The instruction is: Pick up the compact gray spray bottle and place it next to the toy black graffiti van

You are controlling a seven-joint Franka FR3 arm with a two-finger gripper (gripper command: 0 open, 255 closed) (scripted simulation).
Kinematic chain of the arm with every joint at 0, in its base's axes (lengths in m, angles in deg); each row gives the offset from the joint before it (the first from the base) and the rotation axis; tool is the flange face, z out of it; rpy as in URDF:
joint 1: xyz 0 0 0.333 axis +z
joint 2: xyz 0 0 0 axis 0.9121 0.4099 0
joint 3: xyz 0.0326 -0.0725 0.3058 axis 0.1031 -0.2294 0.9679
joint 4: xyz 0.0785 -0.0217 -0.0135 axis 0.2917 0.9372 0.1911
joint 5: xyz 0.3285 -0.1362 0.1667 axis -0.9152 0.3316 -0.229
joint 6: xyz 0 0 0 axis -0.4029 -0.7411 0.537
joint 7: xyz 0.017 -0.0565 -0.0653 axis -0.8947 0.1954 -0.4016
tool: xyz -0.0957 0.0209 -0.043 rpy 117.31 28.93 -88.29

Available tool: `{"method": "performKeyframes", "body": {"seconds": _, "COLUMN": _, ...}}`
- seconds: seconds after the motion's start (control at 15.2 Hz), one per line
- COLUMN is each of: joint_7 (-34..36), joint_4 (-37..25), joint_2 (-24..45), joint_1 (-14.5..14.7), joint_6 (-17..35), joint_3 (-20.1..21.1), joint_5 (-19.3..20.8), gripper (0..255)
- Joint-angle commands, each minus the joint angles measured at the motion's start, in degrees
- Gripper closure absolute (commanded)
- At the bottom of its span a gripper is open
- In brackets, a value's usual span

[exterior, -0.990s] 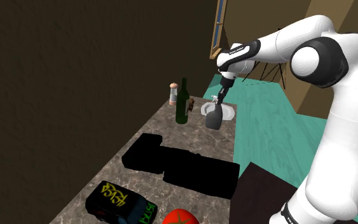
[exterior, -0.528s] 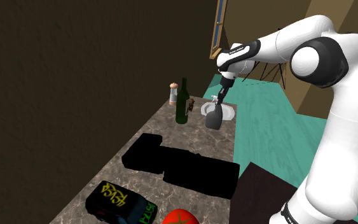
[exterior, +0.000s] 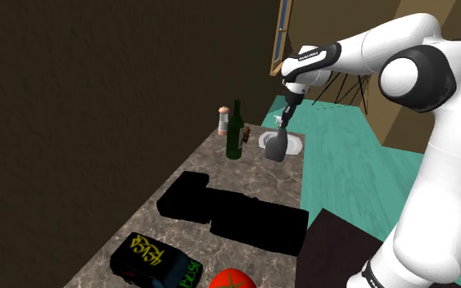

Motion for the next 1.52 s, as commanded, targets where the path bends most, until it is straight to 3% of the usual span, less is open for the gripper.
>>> {"method": "performKeyframes", "body": {"seconds": 0.0, "joint_7": 0.4, "joint_4": -1.1, "joint_2": -0.5, "joint_1": 0.0, "joint_6": -1.6, "joint_3": -0.1, "joint_5": 0.4, "gripper": 255}}
{"method": "performKeyframes", "body": {"seconds": 1.45, "joint_7": 2.7, "joint_4": -17.4, "joint_2": -1.0, "joint_1": -0.6, "joint_6": -18.2, "joint_3": -0.6, "joint_5": 1.5, "gripper": 255}}
